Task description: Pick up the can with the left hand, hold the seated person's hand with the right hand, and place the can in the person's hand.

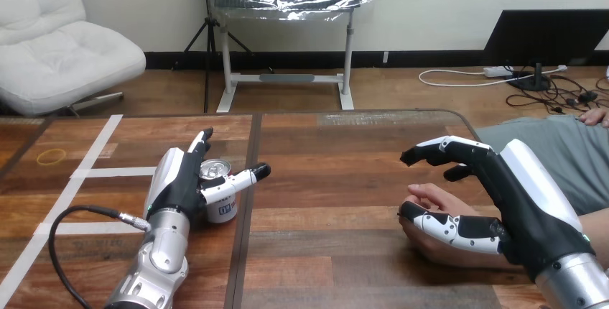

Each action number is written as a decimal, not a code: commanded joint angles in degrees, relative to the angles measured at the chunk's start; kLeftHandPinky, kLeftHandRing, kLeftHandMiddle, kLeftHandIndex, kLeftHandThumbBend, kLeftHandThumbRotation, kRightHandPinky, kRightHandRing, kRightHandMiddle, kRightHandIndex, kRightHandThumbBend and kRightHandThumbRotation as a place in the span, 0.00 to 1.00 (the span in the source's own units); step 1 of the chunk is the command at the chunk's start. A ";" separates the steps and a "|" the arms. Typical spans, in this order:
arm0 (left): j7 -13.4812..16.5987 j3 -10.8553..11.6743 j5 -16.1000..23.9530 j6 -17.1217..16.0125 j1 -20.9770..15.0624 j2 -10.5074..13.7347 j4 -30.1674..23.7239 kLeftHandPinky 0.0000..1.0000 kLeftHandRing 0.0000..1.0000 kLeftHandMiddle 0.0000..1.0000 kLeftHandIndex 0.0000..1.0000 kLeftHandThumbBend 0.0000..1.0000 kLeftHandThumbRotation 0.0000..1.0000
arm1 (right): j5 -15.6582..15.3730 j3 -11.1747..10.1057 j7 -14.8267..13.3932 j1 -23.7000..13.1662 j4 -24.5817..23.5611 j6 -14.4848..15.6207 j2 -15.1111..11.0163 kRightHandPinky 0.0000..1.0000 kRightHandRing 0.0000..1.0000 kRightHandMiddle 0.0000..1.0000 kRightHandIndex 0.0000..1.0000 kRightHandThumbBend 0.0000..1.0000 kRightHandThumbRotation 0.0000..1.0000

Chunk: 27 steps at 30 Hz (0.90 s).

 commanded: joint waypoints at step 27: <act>-1.39 1.52 -1.12 -2.23 -1.32 0.85 -1.01 0.66 0.74 0.77 0.81 0.90 0.41 | 0.55 -0.78 0.50 -2.98 -3.13 0.62 -0.98 0.70 0.78 0.77 0.68 0.59 0.00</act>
